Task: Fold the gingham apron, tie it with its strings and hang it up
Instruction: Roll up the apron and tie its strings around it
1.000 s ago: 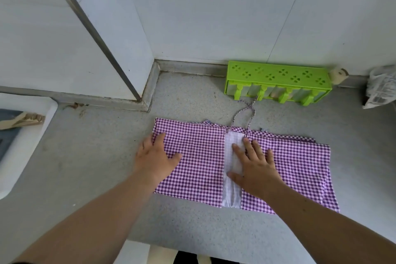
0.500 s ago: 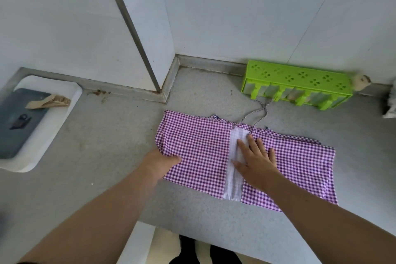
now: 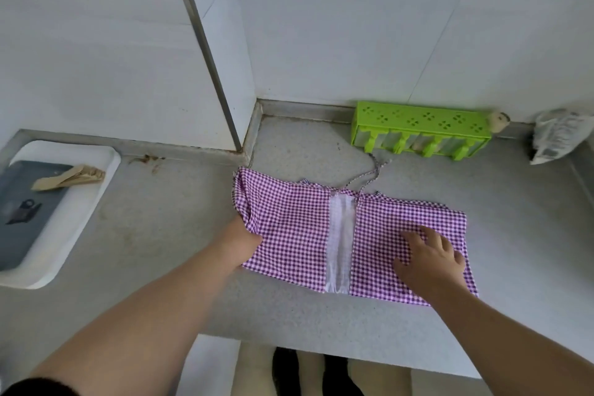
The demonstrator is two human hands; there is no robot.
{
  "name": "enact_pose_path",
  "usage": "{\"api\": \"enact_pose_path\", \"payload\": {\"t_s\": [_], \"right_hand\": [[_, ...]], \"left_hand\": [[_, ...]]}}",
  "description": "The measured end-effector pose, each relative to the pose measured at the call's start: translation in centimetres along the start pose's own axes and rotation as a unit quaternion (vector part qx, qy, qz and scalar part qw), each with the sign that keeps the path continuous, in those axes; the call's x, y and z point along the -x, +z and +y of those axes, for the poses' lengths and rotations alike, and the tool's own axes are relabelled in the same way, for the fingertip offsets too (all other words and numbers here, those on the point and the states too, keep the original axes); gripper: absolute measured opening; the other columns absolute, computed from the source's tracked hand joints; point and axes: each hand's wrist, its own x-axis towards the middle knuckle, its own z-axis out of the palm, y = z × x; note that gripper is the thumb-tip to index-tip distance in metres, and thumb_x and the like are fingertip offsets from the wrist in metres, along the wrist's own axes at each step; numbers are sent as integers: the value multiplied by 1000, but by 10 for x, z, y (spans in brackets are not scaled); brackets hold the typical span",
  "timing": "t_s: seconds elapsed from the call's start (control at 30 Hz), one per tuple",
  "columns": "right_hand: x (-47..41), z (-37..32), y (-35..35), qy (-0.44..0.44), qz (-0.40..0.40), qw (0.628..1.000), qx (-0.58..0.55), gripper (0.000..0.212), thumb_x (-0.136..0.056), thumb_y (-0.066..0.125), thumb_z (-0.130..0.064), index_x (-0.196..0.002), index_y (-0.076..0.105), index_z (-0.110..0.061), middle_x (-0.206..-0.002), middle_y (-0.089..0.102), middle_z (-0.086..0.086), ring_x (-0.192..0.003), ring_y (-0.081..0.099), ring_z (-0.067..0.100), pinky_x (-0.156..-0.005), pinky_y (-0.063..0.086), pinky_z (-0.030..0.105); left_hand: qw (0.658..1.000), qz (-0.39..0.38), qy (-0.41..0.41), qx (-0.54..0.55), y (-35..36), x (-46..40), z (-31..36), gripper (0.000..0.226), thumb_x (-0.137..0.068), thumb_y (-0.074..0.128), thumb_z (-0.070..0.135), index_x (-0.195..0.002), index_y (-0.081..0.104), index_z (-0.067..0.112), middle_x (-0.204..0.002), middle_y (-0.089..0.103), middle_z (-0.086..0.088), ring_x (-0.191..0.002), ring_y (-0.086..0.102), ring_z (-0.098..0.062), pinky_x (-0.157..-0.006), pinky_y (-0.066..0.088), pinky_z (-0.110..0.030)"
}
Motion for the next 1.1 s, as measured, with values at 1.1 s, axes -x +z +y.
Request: {"api": "enact_pose_path", "payload": {"t_s": [1.1], "right_hand": [[15,50,-14,100,-99,913,-382,107,-88,6,-85,-130,68,-9,-140,59,23,-129,55,40,-112,39,46]], "left_hand": [[865,-207,314,-332,121,87,186,46,-93,66,52,-135,54,40,-120,68,12,-97,66,-10,-88,57,-34]]}}
